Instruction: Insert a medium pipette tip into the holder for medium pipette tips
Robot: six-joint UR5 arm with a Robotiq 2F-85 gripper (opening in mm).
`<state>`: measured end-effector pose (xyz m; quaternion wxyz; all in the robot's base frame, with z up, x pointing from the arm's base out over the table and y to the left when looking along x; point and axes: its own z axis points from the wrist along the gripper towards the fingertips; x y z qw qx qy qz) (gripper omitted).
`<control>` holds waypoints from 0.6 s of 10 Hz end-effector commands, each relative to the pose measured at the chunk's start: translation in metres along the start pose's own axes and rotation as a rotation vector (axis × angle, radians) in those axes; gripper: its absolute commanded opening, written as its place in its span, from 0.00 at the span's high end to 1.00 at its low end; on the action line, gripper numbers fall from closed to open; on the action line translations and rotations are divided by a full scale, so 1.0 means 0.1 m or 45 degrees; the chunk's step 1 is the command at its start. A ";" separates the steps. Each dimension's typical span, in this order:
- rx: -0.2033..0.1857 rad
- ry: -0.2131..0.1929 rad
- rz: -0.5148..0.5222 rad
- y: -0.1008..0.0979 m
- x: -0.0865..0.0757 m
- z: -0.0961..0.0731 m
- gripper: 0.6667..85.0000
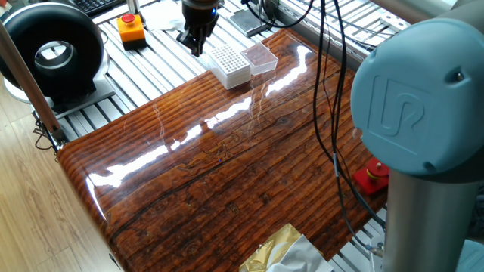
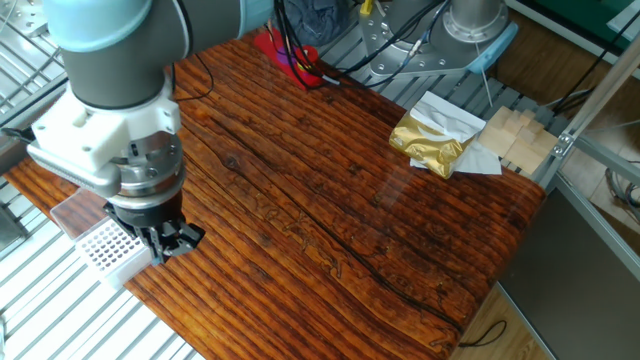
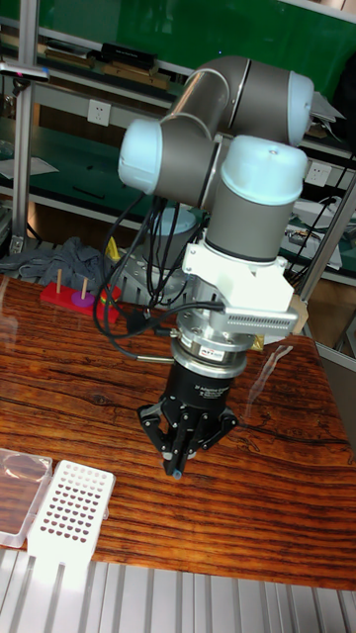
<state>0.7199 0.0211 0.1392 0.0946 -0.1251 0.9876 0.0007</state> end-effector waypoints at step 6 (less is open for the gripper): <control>-0.087 0.005 -0.078 -0.30 -0.15 -0.18 1.00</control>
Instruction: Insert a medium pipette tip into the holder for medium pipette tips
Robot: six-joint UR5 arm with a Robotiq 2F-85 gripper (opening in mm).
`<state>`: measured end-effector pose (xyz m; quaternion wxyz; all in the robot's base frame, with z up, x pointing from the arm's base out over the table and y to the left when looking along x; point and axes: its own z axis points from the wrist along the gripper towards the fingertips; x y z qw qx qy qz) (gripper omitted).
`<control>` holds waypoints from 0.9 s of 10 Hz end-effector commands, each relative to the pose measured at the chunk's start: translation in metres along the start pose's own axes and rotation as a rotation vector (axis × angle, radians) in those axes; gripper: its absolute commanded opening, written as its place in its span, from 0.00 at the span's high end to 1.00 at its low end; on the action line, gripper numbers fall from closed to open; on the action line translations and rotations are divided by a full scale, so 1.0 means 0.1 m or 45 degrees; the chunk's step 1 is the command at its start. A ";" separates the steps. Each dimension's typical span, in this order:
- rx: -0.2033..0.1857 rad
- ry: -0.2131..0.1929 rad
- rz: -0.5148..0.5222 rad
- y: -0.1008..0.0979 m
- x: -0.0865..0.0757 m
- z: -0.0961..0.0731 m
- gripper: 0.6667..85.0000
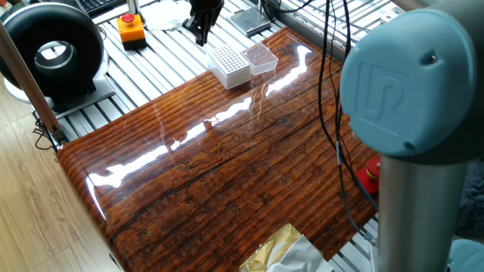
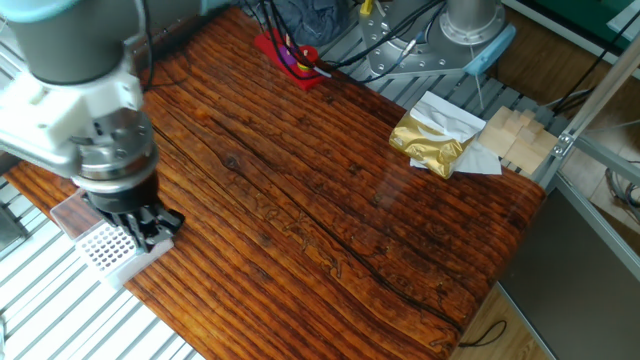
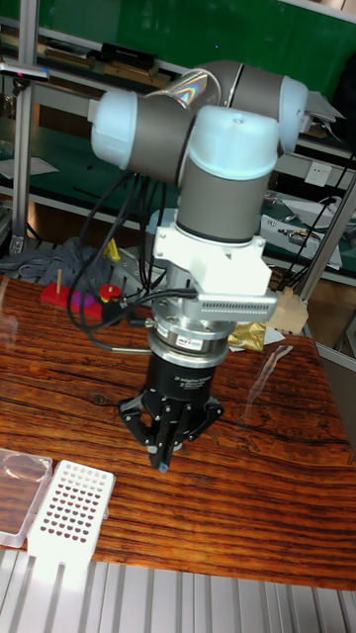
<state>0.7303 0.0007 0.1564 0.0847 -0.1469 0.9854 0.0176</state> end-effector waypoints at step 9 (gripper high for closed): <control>0.003 -0.052 -0.139 -0.37 -0.25 0.18 1.00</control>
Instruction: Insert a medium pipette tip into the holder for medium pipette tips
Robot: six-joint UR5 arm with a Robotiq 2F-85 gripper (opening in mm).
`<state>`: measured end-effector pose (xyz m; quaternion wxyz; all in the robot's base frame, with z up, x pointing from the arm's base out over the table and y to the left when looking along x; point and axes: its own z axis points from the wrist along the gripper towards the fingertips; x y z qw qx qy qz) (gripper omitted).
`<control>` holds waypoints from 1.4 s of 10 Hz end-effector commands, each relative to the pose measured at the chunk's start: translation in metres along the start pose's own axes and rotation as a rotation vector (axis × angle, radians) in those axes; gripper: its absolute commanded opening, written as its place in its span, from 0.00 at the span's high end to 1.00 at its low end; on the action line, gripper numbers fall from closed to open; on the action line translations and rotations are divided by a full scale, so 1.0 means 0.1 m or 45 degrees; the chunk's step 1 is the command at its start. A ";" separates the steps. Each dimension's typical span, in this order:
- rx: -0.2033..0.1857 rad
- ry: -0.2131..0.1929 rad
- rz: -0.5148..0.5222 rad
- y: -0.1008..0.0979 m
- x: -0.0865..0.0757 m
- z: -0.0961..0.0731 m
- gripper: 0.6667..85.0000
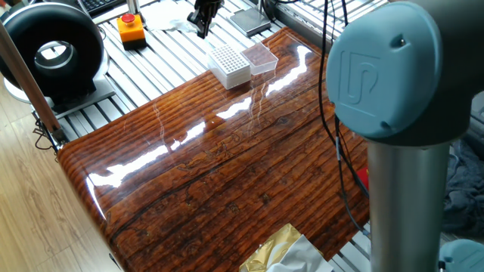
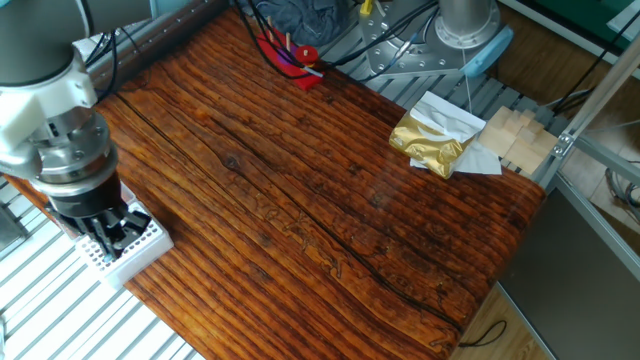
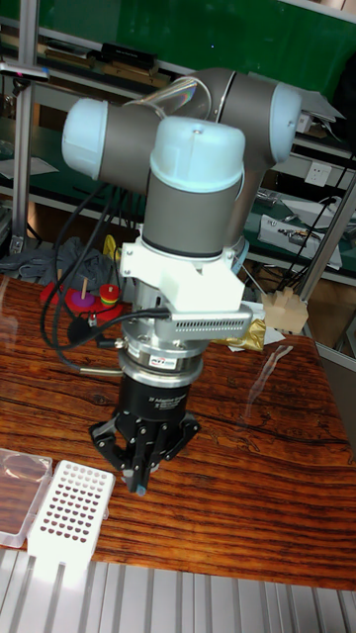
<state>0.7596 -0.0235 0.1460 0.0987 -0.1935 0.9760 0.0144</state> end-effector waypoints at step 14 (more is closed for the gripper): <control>0.003 0.079 0.040 -0.09 0.31 0.08 1.00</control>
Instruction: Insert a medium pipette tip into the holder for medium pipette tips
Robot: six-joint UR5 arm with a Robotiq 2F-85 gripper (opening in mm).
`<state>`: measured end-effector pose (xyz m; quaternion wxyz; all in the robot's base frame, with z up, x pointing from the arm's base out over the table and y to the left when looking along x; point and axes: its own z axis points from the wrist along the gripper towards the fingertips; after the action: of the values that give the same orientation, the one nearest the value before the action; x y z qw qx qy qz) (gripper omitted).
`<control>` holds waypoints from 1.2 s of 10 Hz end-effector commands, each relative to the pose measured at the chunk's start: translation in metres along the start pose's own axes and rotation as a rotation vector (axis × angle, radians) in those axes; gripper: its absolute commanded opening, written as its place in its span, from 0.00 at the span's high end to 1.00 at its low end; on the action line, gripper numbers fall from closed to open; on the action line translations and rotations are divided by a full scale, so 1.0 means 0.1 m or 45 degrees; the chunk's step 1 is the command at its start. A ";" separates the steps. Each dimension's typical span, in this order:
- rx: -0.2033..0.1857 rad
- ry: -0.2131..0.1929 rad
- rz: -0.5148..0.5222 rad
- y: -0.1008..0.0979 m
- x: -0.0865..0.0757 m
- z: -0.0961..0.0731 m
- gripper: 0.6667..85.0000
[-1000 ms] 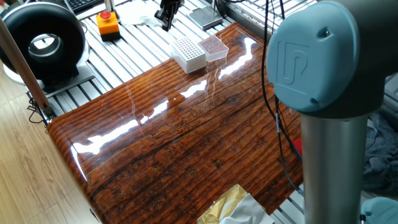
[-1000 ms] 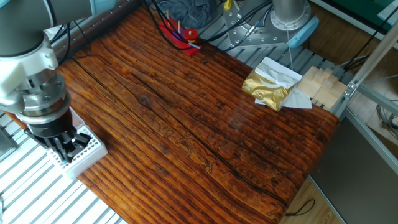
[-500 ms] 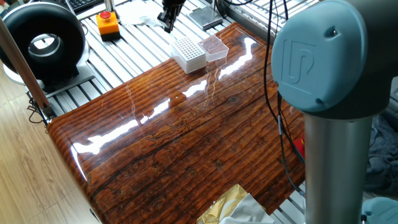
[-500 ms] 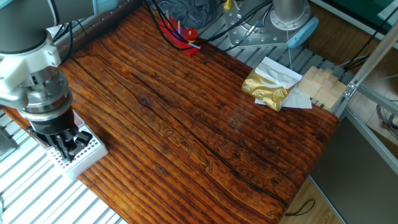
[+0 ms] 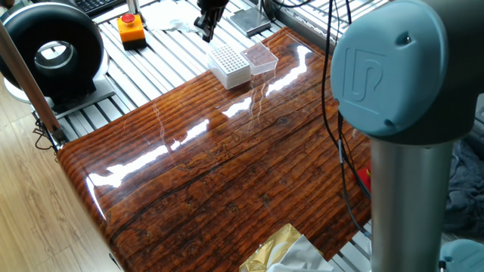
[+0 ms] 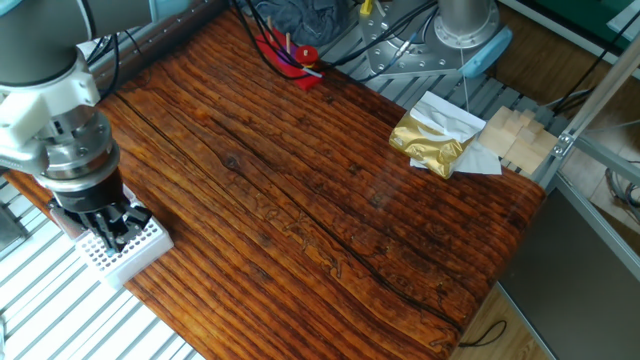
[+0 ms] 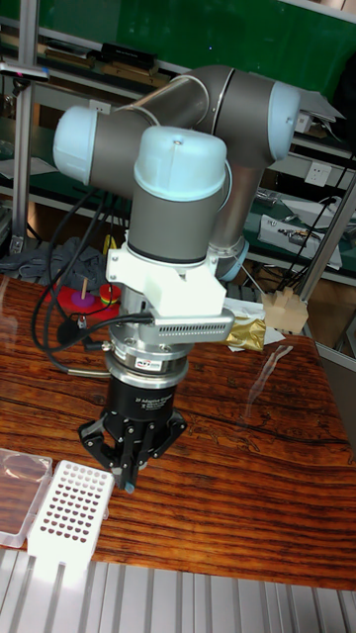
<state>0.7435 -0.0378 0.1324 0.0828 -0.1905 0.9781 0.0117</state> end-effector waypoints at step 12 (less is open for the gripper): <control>0.006 0.017 0.239 -0.02 0.04 -0.01 1.00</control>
<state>0.7406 -0.0440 0.1317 0.0749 -0.0978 0.9923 0.0095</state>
